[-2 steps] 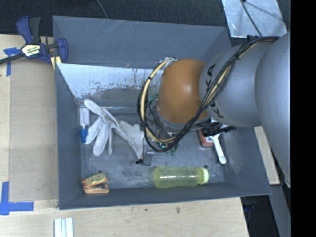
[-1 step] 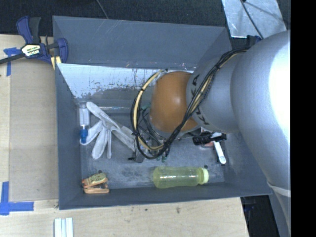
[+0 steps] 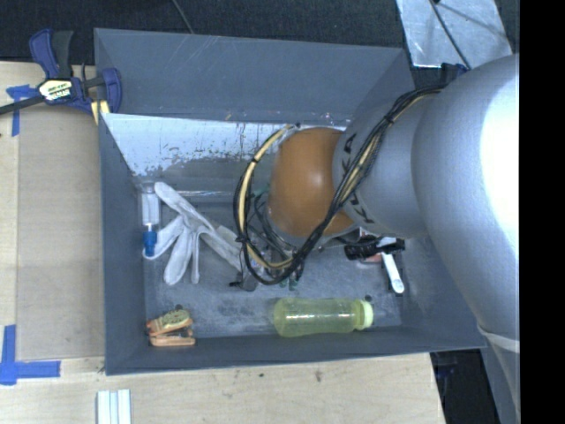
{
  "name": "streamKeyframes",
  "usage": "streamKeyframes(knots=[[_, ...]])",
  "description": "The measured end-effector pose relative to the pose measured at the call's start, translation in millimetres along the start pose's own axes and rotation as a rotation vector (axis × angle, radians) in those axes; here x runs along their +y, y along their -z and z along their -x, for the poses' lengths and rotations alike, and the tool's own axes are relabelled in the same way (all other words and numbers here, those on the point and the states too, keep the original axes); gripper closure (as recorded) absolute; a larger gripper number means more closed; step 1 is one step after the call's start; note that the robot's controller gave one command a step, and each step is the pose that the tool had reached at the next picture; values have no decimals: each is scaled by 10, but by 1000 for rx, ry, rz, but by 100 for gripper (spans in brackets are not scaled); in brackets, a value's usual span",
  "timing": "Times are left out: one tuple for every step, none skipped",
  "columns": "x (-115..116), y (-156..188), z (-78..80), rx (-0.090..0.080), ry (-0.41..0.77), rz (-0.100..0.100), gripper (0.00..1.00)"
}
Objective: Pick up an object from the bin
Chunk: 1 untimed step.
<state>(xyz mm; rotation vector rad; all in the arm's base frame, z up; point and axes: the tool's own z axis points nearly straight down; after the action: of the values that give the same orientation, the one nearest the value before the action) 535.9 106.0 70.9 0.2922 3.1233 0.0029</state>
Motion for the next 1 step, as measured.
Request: streamKeyframes(knots=[[-68,1754,163,-4,8,1,100]])
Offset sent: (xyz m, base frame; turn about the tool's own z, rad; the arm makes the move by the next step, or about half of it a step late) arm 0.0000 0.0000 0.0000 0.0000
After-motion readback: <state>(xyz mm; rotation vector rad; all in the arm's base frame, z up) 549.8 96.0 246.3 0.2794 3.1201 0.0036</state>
